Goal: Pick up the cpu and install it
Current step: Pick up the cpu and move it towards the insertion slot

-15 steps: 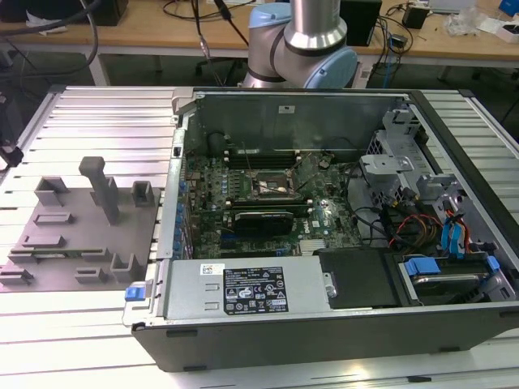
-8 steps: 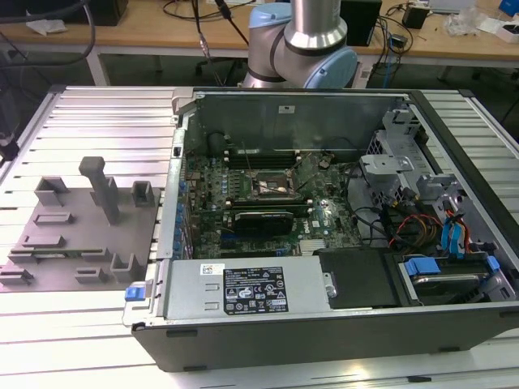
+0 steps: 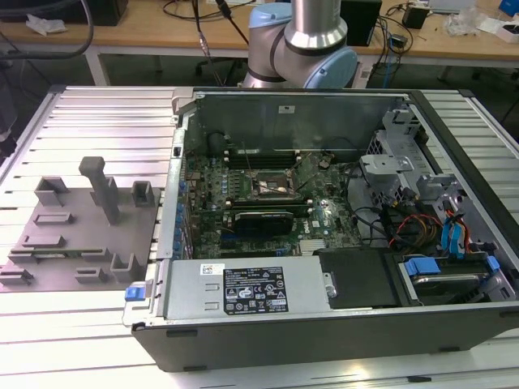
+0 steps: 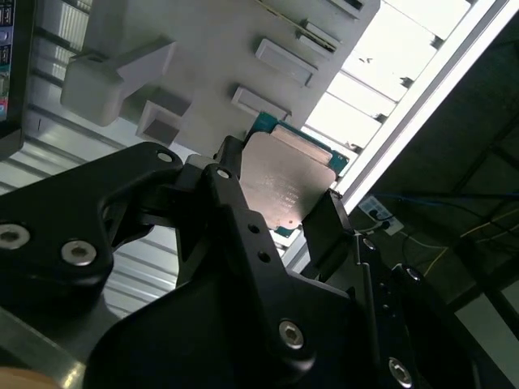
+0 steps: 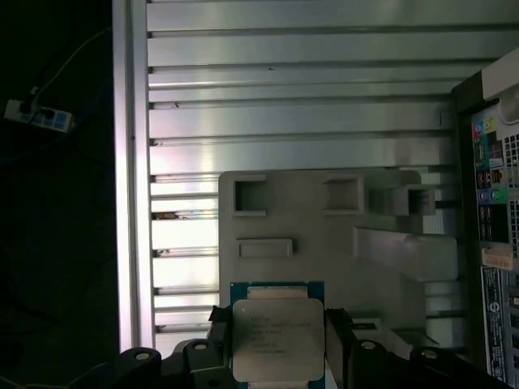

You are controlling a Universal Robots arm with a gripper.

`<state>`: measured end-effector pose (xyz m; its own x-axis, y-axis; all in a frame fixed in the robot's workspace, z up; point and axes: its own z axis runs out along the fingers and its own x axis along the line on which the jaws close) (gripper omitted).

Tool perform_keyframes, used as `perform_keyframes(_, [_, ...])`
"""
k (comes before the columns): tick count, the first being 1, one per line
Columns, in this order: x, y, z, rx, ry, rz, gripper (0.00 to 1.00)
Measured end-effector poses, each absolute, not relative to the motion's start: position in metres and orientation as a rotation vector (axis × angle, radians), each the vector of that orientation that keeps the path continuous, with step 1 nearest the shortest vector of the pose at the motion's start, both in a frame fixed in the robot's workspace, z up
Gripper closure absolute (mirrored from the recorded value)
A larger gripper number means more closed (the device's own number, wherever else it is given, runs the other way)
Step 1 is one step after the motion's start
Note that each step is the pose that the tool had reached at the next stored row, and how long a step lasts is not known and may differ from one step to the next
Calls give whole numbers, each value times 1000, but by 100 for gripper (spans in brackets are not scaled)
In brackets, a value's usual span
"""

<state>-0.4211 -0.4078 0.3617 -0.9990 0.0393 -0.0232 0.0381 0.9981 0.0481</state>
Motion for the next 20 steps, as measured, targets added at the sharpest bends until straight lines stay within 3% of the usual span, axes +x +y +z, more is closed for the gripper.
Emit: perform_keyframes(20, [-421,-408,387,60,3116,74,45])
